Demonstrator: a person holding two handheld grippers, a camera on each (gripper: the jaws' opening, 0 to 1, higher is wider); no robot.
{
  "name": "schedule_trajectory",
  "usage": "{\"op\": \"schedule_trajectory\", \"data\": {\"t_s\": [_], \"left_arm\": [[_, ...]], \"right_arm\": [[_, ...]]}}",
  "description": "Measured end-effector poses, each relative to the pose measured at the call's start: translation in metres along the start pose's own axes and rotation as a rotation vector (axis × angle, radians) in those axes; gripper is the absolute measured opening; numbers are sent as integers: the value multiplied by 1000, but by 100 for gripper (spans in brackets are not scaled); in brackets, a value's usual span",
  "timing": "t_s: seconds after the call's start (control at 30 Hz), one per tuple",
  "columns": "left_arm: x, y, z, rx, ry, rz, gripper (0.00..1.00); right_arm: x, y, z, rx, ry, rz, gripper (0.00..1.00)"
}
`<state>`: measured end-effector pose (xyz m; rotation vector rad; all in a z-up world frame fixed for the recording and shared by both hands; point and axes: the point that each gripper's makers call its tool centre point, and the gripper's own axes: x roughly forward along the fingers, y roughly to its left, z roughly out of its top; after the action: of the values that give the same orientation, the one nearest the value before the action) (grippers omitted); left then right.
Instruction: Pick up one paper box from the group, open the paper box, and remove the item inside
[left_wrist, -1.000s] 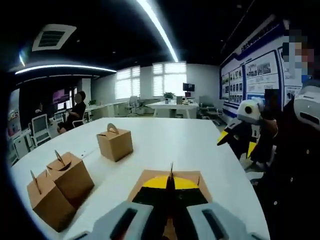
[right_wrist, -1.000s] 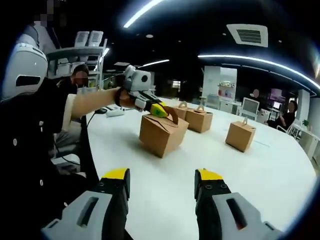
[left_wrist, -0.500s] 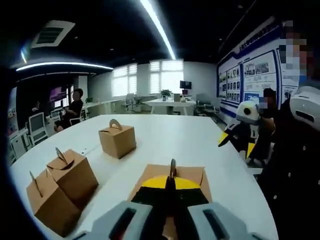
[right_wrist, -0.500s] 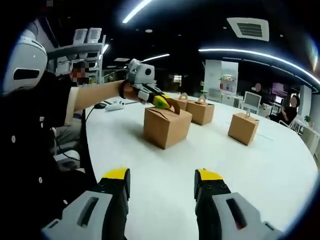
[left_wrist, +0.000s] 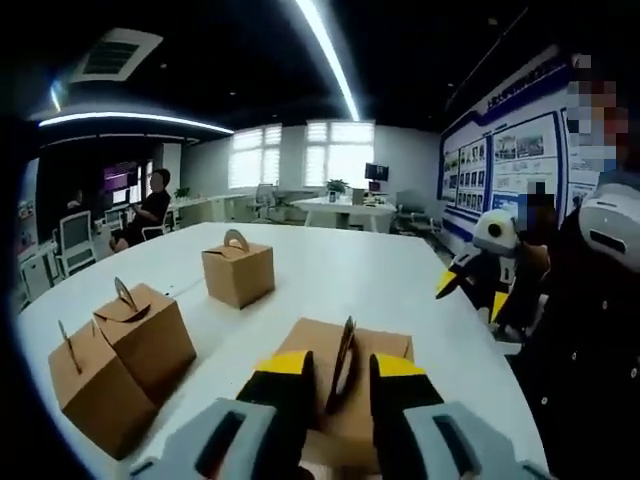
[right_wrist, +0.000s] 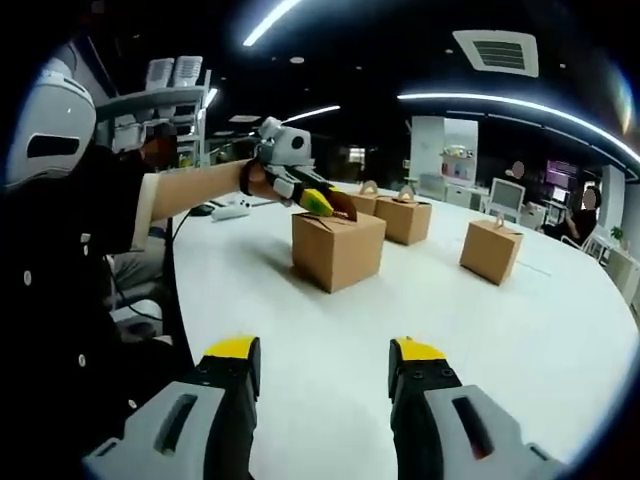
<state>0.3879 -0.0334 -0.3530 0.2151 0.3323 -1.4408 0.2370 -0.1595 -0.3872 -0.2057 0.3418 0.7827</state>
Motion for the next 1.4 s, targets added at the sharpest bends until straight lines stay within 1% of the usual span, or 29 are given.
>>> {"op": "schedule_trajectory", "data": {"t_s": [0.07,0.1,0.13,0.17,0.23,0.27,0.3,0.37,0.43,0.53,0.57,0.67,0.7,0.77,0.87,0.93,1.07,1.13,1.23,1.4], "left_arm": [[-5,-1,2,16,-4,26,37],[-8,-3,2,20,-8,38,37],[-12,-2,3,18,-11,66,37],[-16,1,3,13,-10,108,37],[-25,0,4,20,-25,163,38],[-32,0,4,14,-28,206,38],[-38,-2,4,16,-32,235,38],[-49,-9,3,9,-45,273,38],[-60,-15,-1,-3,-39,312,38],[-78,-29,-14,-11,14,381,47],[-84,-34,-20,-29,36,398,51],[-103,-49,-41,-103,103,452,55],[-112,-53,-48,-99,118,488,57],[-125,-59,-62,-93,161,542,58],[-144,-68,-73,-118,165,608,58],[-156,-72,-78,-119,172,645,58],[-172,-79,-79,-131,174,680,59],[-179,-85,-76,-128,172,692,58],[-187,-87,-65,-100,161,699,57],[-194,-85,-46,-112,136,705,56]], "right_arm": [[0,0,0,1,-2,-1,52],[-1,0,0,2,-2,-2,52],[-1,-1,0,4,-5,-3,52],[-1,-1,1,8,-9,-3,52],[-1,-1,2,12,-12,-2,53],[-1,-2,2,10,-13,-3,53],[-1,-2,2,9,-12,-3,53],[-1,-3,2,8,-12,-3,54],[-2,-3,3,5,-11,0,55],[-3,-1,2,-5,-3,14,57],[-3,-1,1,-10,1,15,57],[-6,-4,-1,-15,12,3,58],[-8,-7,0,-15,12,-5,58],[-11,-10,3,-14,9,-19,58],[-14,-13,7,-20,14,-29,60],[-17,-14,8,-41,33,-32,60],[-23,-15,13,-62,60,-24,62],[-27,-15,16,-65,69,-16,63],[-33,-17,22,-73,78,-10,63],[-41,-24,29,-97,118,-9,64]]}}
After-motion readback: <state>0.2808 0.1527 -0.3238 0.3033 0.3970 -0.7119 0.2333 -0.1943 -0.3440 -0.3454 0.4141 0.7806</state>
